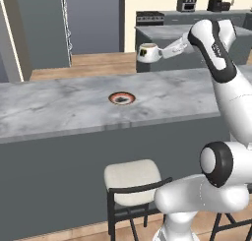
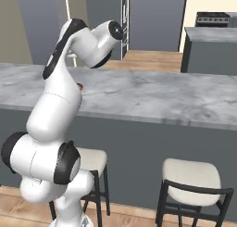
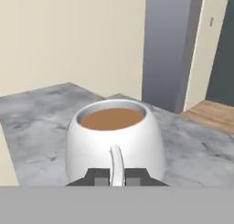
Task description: Pick the cup of tea, navigate to the dining table, and place it on the saucer.
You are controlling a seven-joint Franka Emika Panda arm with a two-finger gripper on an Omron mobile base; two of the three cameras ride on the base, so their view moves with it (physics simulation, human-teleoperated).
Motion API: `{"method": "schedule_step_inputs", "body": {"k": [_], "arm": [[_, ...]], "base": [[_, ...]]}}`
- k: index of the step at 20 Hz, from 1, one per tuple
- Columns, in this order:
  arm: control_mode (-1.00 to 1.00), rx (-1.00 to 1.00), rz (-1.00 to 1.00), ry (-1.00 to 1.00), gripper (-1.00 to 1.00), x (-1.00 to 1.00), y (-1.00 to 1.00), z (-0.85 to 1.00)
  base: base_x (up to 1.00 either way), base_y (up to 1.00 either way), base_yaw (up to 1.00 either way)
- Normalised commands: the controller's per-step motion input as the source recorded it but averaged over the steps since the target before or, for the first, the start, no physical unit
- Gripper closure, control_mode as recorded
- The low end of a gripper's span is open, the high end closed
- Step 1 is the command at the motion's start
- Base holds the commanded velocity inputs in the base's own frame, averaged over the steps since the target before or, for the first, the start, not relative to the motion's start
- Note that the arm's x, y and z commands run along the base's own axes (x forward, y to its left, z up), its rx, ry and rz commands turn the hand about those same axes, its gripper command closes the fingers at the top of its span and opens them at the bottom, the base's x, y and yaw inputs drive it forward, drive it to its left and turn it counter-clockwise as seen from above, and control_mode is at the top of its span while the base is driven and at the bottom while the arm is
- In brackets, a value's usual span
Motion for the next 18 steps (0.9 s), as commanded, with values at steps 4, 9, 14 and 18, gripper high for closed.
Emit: {"method": "schedule_step_inputs", "body": {"k": [4, 9, 14, 18], "arm": [[-1.0, -0.1, 0.22, -0.11, 1.0, 0.0, 0.03, -0.19], [-1.0, 0.0, 0.0, 0.07, 1.0, 0.03, 0.13, -0.65], [-1.0, -0.01, 0.0, 0.13, 1.0, 0.26, 0.32, -1.0], [-1.0, 0.0, 0.0, 0.15, 1.0, 0.36, 0.35, -0.88]], "base": [[0.0, 0.0, 0.0], [0.0, 0.0, 0.0], [0.0, 0.0, 0.0], [0.0, 0.0, 0.0]]}}
